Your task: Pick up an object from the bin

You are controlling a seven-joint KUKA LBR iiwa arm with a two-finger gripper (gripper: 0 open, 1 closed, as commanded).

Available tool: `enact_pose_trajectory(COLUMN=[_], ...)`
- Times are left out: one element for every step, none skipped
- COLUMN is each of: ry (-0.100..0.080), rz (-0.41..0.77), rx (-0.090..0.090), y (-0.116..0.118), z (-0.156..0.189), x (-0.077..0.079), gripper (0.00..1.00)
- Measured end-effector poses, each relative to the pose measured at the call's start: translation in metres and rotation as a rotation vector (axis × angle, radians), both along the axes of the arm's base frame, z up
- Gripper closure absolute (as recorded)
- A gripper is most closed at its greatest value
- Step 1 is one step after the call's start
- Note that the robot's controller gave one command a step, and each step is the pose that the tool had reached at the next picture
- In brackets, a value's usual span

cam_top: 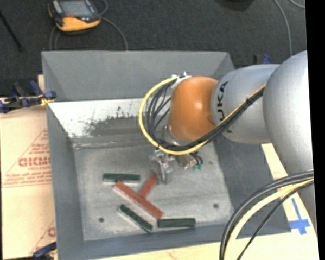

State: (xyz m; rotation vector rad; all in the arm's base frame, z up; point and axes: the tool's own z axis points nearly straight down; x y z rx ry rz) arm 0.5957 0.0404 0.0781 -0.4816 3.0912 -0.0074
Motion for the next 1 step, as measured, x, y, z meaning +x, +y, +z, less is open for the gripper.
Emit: enact_pose_trajectory(ry=[0.01], rz=[0.009], rx=[0.001], y=[0.0035], z=[-0.0069], x=[-0.0021], gripper=[0.0])
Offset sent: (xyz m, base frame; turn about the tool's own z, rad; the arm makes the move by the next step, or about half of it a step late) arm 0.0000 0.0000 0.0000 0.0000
